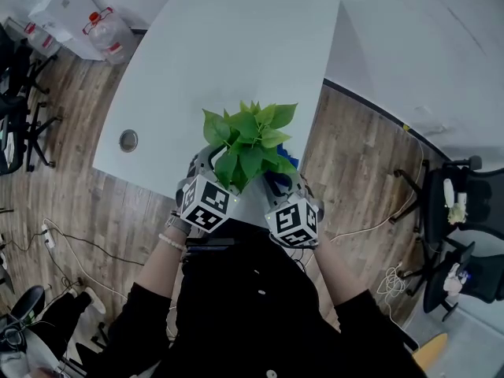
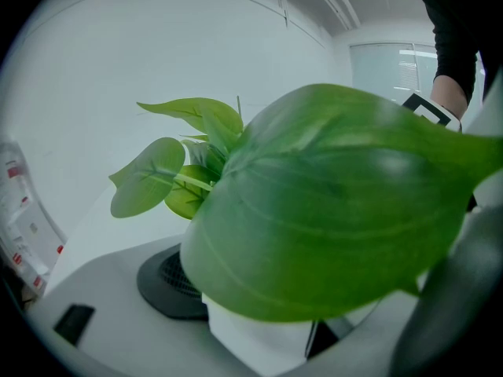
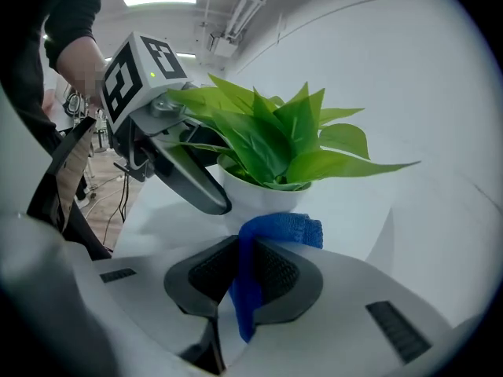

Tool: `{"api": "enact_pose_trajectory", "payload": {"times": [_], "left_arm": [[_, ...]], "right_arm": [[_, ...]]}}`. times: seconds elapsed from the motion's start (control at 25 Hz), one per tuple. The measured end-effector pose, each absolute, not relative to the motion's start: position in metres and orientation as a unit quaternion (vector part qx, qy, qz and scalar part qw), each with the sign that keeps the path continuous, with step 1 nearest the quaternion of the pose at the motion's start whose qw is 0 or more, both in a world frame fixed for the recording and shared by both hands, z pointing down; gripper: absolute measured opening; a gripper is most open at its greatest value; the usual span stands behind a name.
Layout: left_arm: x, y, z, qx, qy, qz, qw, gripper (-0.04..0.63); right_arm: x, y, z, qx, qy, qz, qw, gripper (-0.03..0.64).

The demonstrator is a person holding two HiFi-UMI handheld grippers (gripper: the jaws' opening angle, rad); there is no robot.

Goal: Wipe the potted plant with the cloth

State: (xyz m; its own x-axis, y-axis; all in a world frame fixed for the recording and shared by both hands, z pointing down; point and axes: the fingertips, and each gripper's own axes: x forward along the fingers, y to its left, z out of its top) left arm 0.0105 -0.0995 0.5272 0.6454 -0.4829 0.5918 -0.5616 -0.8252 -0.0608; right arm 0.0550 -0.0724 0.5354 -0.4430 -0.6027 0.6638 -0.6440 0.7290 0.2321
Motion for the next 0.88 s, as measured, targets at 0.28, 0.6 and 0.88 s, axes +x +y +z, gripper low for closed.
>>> {"api": "enact_pose_trajectory", "payload": {"times": [0.28, 0.6, 0.88], "left_arm": [[0.011, -0.100, 0.527, 0.903, -0.294, 0.307, 0.066, 0.383], [0.011, -0.100, 0.528, 0.902, -0.295, 0.307, 0.067, 0.380], [0.015, -0.097, 0.527, 0.902, -0.296, 0.307, 0.072, 0.382]], "right_arm": [[0.030, -0.053, 0.534, 0.338, -0.860, 0.026, 0.382, 0.083], [0.031, -0.051, 0.531, 0.355, -0.862, 0.059, 0.358, 0.083], [0.043, -0.057, 0.520, 0.389, -0.852, 0.088, 0.340, 0.083]]}}
